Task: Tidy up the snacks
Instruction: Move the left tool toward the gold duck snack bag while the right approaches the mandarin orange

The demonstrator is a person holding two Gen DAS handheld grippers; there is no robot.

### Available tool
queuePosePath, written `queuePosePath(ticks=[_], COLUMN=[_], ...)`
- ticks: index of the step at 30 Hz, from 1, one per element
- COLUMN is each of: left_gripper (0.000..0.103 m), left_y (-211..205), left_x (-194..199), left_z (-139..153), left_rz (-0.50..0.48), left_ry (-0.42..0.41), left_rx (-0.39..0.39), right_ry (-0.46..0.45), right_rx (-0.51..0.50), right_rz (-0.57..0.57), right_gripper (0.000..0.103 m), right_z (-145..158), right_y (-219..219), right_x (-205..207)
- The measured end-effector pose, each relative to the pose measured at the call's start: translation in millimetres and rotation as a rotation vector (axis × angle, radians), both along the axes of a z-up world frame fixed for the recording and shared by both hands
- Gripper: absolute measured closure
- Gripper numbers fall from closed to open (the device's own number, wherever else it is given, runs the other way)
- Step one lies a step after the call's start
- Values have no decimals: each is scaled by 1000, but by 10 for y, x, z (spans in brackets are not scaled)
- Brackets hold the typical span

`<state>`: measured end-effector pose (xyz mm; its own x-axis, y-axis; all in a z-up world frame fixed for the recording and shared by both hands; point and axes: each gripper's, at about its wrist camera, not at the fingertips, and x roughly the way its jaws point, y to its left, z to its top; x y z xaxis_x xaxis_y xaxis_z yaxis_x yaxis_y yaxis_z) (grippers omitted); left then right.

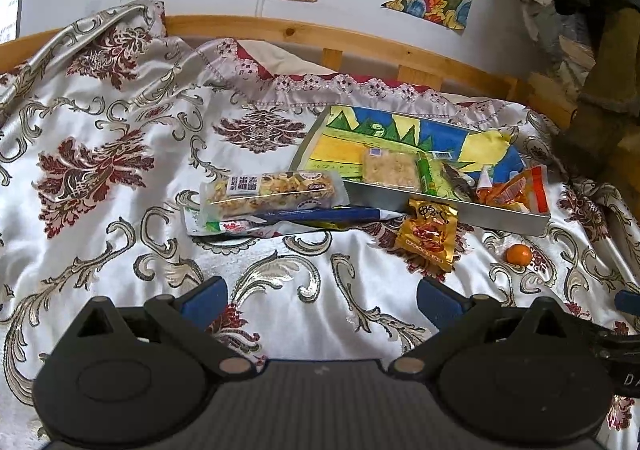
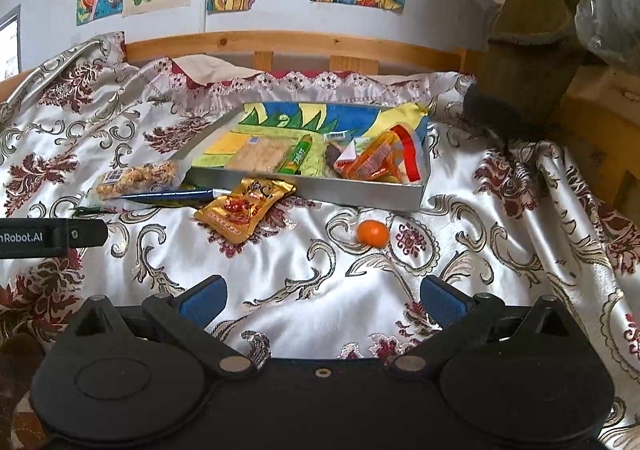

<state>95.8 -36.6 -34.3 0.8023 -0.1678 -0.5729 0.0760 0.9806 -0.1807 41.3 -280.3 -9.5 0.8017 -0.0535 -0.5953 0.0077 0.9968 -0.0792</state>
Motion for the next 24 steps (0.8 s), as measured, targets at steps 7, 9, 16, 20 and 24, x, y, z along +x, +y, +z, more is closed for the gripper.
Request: queuePosePath(ticks=[7, 9, 16, 20, 24], left_gripper=[0, 0, 0, 0, 0], left_y=[35, 29, -1, -15, -54], left_x=[34, 37, 55, 66, 111], left_z=[-23, -31, -25, -48, -78], left_rz=[3, 1, -11, -20, -32], left_ry=[7, 9, -10, -9, 0], left_rx=[-17, -8, 13, 14, 7], right_ry=[16, 18, 30, 38, 43], right_rx=[5, 6, 13, 17, 17], right_rz=[8, 10, 13, 11, 10], right_gripper=[1, 1, 1, 1, 1], right_z=[-47, -56, -92, -111, -129], right_y=[30, 43, 59, 60, 54], right_x=[44, 56, 91, 111, 124])
